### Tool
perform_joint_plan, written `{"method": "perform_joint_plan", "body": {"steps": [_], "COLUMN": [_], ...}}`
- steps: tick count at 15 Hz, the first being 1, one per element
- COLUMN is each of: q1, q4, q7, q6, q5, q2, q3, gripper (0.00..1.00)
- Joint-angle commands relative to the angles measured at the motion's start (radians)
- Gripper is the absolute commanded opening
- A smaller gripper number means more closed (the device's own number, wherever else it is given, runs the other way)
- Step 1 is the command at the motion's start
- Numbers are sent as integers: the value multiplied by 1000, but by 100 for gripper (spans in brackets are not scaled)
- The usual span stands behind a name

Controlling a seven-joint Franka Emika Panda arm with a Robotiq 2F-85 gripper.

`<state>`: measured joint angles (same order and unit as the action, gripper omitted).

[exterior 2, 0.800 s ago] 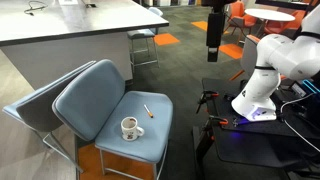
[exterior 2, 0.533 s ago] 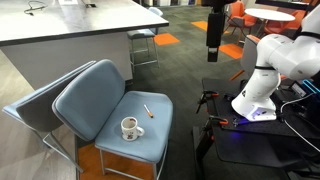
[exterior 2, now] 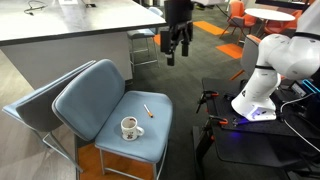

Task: Pick the pen on the chair and put it in the mug

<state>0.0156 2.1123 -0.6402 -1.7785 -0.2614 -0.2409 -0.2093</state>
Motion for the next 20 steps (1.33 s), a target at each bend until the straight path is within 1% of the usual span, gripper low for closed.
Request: {"method": "perform_joint_plan", "body": {"steps": [1, 3, 5, 9, 11, 12, 14, 18, 20], "q1": [4, 0, -8, -14, -22, -32, -45, -48, -36], "q4": [-29, -10, -4, 19, 37, 45, 52, 29, 39], "q7": [-103, -123, -122, -116, -101, -101, -60, -34, 2], "q6": [-114, -190, -242, -343, -417, -464, -558, -684, -756], "q5": [17, 23, 13, -58, -94, -89, -76, -82, -119], "q2": [140, 212, 278, 379, 429, 457, 516, 639, 686], "q3": [34, 70, 104, 156, 166, 171, 178, 207, 209], "gripper": [100, 100, 100, 100, 100, 100, 100, 100, 100]}}
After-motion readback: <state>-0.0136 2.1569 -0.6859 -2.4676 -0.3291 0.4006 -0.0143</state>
